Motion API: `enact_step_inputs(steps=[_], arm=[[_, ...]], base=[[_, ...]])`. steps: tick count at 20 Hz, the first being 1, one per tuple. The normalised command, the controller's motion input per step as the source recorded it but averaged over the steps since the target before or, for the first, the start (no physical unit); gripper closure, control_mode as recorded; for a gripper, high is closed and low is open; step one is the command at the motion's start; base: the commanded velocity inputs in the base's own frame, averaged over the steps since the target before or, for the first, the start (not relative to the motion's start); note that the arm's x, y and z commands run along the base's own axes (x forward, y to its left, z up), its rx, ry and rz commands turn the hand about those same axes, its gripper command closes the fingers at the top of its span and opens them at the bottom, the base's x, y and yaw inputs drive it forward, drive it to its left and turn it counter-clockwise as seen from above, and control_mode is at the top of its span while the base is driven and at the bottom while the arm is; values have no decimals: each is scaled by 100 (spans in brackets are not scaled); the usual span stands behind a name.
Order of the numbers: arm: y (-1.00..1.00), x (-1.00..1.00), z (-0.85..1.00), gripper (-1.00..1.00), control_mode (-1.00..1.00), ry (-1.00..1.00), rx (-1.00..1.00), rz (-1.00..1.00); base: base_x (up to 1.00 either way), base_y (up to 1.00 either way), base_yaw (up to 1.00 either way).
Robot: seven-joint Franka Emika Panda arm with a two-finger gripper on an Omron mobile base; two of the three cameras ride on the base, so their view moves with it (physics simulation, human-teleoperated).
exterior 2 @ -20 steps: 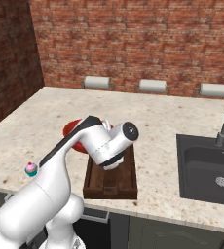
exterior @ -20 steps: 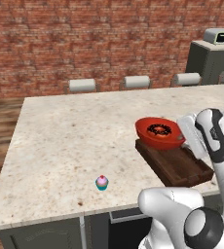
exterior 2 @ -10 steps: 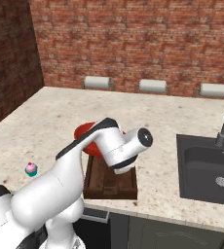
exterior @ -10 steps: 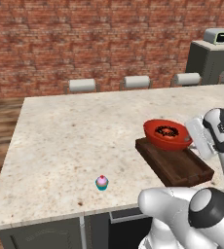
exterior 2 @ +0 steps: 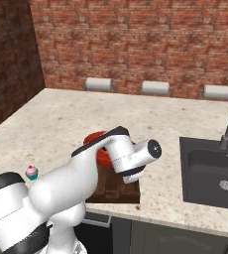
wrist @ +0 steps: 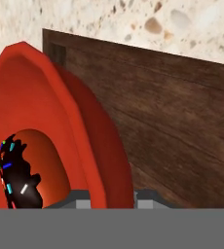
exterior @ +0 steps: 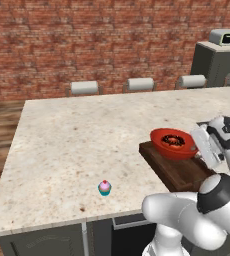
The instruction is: Place the bowl with donut and the cupcake onto the tray.
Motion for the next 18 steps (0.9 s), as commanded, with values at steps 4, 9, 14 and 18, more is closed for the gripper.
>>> enact_step_inputs(steps=[4, 9, 14, 18], arm=[[-20, 16, -27, 100, -100, 0, 0, 0], [-1, 23, -15, 100, -100, 0, 0, 0], [0, 24, -15, 100, -100, 0, 0, 0], [0, 21, -20, 100, -100, 0, 0, 0]], base=[[0, 0, 0], [0, 0, 0], [0, 0, 0], [0, 0, 0]])
